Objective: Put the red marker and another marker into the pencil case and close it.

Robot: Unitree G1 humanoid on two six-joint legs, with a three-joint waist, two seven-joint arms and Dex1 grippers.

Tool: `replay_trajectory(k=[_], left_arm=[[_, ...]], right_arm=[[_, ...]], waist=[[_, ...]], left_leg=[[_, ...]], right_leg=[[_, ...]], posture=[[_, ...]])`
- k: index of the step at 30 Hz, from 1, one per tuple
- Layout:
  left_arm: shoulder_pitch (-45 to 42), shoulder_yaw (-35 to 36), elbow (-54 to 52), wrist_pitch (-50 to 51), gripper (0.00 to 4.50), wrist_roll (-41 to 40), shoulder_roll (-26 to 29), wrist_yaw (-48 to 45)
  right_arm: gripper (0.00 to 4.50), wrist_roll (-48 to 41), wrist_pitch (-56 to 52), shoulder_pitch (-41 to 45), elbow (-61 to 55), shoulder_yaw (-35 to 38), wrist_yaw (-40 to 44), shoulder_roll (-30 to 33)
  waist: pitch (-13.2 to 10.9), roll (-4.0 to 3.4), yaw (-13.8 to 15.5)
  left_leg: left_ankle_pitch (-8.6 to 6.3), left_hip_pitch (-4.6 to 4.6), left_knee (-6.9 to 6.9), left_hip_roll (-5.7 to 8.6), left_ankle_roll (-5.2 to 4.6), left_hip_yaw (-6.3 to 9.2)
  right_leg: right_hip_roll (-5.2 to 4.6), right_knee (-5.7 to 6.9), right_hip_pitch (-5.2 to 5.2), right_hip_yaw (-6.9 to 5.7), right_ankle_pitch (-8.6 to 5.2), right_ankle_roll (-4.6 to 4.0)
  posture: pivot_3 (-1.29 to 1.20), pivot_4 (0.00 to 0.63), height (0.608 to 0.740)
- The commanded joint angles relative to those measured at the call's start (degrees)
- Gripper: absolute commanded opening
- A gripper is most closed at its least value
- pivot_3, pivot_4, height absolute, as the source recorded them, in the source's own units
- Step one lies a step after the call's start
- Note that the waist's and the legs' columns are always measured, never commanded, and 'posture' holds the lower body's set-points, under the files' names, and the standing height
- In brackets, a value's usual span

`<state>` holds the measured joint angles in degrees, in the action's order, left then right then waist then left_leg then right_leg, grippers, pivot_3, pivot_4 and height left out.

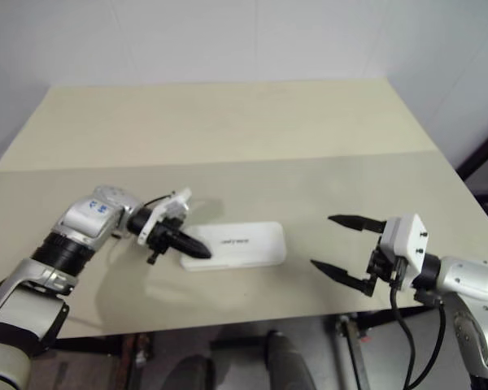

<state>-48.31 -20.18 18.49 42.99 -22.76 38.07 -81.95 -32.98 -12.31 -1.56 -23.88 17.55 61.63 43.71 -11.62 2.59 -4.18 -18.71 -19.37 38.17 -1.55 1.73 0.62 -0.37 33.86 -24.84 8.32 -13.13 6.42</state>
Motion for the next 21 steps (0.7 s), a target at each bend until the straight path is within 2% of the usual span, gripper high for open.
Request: replay_trajectory(k=[1,4,6,8,13,16,20,21], left_arm=[[-0.4,9.0,-4.3,4.8,0.05,-5.5,-0.6,3.5],[3.1,17.0,-9.2,-2.7,0.05,-7.4,-2.0,7.1],[5.5,20.2,-12.0,-5.0,0.05,-8.3,-1.8,7.9],[9.1,22.3,-15.2,-9.3,0.44,-7.6,-1.0,8.3],[17.7,27.6,-19.7,-20.6,1.94,-6.2,0.0,8.3],[22.5,31.3,-21.2,-26.8,2.92,-8.6,0.1,5.6],[26.0,33.9,-20.6,-29.6,4.26,-10.5,1.5,2.4],[26.7,34.4,-20.7,-29.8,4.46,-11.2,2.0,1.5]], right_arm=[[4.50,-0.2,1.0,1.3,0.6,0.1,0.0,0.2],[4.50,0.2,1.2,2.5,2.3,-0.2,0.6,0.6],[4.50,0.4,1.4,3.5,3.5,-0.4,1.1,1.1],[4.50,0.9,1.7,4.9,5.3,-0.8,1.8,1.5],[4.50,2.2,3.2,8.3,10.2,-1.6,3.9,2.5],[4.50,3.1,4.4,11.0,13.9,-2.3,5.6,2.8],[4.50,4.0,5.9,14.4,18.3,-3.3,7.6,3.2],[4.50,4.2,6.4,15.1,19.4,-3.4,8.1,3.3]], waist=[[0.0,0.00,-0.3],[0.0,0.00,-0.6],[0.0,0.00,-0.7],[0.0,0.00,-0.7],[0.0,0.00,-0.6],[0.0,0.00,-0.6],[0.0,0.00,-0.7],[0.0,0.00,-0.7]], left_leg=[[-0.01,-0.04,0.00,0.00,0.01,0.01],[-0.09,0.03,-0.06,-0.02,0.01,0.01],[-0.11,0.04,-0.11,-0.04,0.03,0.01],[-0.12,0.06,-0.14,-0.05,0.05,-0.01],[-0.12,0.05,-0.09,-0.04,0.06,-0.02],[-0.12,0.07,-0.10,-0.04,0.06,-0.06],[-0.12,0.07,-0.08,-0.04,0.06,-0.11],[-0.12,0.08,-0.07,-0.04,0.06,-0.11]], right_leg=[[0.00,0.00,-0.04,0.00,0.07,0.15],[-0.01,0.05,-0.04,-0.03,0.31,0.74],[0.00,0.05,-0.06,-0.04,0.31,0.74],[0.00,0.05,-0.07,-0.04,0.31,0.74],[-0.02,-0.03,-0.05,-0.03,0.31,0.75],[-0.03,-0.06,-0.02,-0.01,0.31,0.74],[-0.04,-0.08,-0.03,0.00,0.28,0.67],[-0.03,-0.08,-0.02,0.00,0.28,0.67]], posture=[[0.00,0.150,0.740],[0.00,0.150,0.740],[0.00,0.150,0.740],[0.00,0.150,0.740],[0.00,0.150,0.740],[0.00,0.150,0.740],[0.00,0.150,0.740],[0.00,0.150,0.740]])
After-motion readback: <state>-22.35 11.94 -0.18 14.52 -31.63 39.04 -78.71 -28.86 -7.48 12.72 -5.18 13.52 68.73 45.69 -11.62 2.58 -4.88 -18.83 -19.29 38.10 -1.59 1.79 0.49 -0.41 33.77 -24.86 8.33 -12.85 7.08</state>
